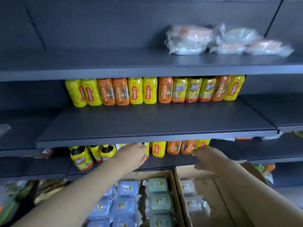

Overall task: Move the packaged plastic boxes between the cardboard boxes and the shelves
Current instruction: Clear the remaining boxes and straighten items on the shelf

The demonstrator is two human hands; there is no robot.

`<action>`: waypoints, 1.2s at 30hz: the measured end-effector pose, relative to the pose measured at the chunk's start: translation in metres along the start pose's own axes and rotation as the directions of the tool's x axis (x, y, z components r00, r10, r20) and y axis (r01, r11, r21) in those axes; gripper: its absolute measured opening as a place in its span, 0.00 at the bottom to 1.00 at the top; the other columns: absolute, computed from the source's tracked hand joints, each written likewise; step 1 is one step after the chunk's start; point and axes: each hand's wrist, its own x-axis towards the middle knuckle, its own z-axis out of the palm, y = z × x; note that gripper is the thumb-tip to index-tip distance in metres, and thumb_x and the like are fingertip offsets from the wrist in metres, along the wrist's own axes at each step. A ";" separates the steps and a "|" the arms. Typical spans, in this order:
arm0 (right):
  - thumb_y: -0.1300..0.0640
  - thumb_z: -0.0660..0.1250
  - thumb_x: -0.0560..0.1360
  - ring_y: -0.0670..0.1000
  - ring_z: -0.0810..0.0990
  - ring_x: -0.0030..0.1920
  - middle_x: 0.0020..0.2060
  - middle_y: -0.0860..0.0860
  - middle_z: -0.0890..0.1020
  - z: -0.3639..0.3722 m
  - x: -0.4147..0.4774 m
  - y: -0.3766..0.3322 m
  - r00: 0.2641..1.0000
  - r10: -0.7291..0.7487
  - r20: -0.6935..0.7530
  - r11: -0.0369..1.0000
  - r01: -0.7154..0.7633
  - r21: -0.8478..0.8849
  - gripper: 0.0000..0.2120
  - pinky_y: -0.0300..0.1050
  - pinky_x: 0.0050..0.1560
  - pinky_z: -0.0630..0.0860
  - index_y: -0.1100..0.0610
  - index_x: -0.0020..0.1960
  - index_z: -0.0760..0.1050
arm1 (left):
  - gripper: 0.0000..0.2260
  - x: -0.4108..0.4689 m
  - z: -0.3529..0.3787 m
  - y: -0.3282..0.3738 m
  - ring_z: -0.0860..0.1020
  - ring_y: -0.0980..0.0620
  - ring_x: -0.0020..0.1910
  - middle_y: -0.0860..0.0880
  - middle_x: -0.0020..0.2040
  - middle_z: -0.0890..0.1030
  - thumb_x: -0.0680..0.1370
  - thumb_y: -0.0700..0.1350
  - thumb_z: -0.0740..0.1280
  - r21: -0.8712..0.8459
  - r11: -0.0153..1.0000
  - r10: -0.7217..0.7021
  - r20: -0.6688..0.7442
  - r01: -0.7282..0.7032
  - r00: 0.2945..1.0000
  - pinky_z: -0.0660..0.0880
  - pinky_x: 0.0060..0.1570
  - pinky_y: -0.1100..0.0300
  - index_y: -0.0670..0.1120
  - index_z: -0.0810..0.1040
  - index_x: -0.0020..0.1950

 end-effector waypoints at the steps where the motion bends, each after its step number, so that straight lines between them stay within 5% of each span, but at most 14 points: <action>1: 0.50 0.63 0.74 0.55 0.73 0.63 0.60 0.53 0.76 -0.019 -0.012 0.004 0.999 0.010 -0.037 1.000 -0.010 -0.002 0.19 0.47 0.58 0.72 0.54 0.63 0.72 | 0.14 -0.006 -0.021 0.004 0.74 0.43 0.60 0.44 0.59 0.73 0.81 0.49 0.57 0.017 1.000 0.010 -0.022 -0.009 1.000 0.71 0.51 0.51 0.43 0.70 0.62; 13: 0.39 0.64 0.74 0.56 0.72 0.64 0.63 0.53 0.75 -0.164 -0.205 0.044 0.905 0.031 -0.425 0.995 -0.067 -0.069 0.29 0.52 0.60 0.73 0.53 0.69 0.68 | 0.15 -0.123 -0.205 0.084 0.75 0.47 0.58 0.48 0.60 0.74 0.80 0.53 0.59 -0.004 0.999 0.038 -0.463 -0.045 0.886 0.72 0.52 0.54 0.47 0.74 0.62; 18: 0.42 0.64 0.74 0.56 0.72 0.63 0.62 0.53 0.76 -0.191 -0.245 0.048 0.850 0.071 -0.522 0.993 -0.109 -0.043 0.25 0.51 0.58 0.73 0.53 0.67 0.70 | 0.15 -0.158 -0.250 0.093 0.74 0.47 0.58 0.48 0.60 0.73 0.80 0.53 0.58 0.045 0.999 0.030 -0.490 -0.009 0.871 0.73 0.55 0.50 0.48 0.72 0.63; 30: 0.43 0.64 0.75 0.55 0.73 0.63 0.64 0.52 0.75 -0.273 -0.211 0.063 0.795 0.241 -0.556 0.969 -0.232 0.088 0.24 0.50 0.61 0.72 0.54 0.67 0.70 | 0.16 -0.120 -0.327 0.037 0.74 0.48 0.57 0.48 0.60 0.74 0.81 0.52 0.57 0.109 0.993 0.105 -0.579 -0.051 0.809 0.73 0.53 0.53 0.48 0.72 0.65; 36: 0.43 0.65 0.75 0.55 0.74 0.63 0.64 0.53 0.76 -0.317 -0.172 0.072 0.708 0.313 -0.633 0.949 -0.216 0.228 0.26 0.48 0.62 0.71 0.55 0.68 0.69 | 0.16 -0.076 -0.359 -0.018 0.73 0.47 0.57 0.48 0.58 0.74 0.81 0.54 0.56 0.044 0.999 0.042 -0.695 -0.016 0.718 0.70 0.52 0.54 0.47 0.72 0.63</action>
